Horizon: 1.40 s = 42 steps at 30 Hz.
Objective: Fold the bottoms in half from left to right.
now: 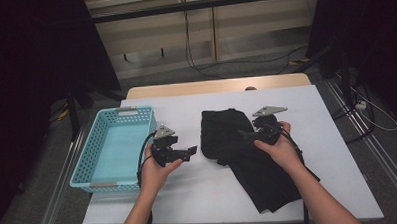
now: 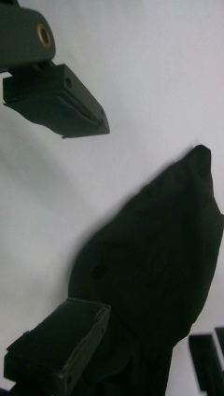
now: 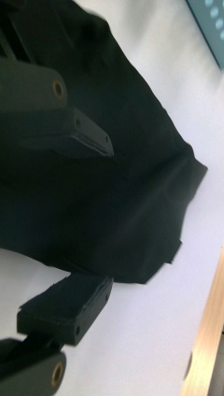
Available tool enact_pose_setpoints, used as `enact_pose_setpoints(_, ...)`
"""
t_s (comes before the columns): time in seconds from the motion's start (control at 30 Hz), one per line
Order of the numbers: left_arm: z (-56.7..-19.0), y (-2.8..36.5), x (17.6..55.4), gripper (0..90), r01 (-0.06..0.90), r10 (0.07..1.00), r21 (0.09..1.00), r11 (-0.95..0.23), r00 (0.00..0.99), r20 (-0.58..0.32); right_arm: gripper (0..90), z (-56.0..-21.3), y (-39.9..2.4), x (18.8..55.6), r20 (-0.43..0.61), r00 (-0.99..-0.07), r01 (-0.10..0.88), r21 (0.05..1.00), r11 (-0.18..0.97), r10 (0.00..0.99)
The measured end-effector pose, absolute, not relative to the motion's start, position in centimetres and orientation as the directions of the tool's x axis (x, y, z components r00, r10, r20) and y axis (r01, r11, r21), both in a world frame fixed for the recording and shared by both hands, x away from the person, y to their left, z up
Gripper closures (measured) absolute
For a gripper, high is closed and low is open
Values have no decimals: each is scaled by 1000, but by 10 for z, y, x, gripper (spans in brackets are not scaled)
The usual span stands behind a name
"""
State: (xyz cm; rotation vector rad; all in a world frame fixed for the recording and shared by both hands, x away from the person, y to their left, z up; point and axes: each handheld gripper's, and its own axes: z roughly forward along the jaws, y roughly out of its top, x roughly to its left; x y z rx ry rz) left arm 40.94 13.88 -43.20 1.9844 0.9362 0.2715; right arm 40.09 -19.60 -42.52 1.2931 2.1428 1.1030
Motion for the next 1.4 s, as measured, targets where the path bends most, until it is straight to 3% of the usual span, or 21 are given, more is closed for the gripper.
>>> enact_pose_setpoints(0.4,-433,139,419,122,508,717,804,-310,680,-154,227,-428,-198,362,35,-523,543,784,301,852)
enact_pose_setpoints(1.07,-431,113,441,127,478,702,803,-357,704,-108,170,-433,-225,332,32,-465,559,785,265,885)
enact_pose_setpoints(1.4,-434,98,457,211,497,713,794,-350,691,-118,170,-433,-237,322,23,-441,562,786,257,897)
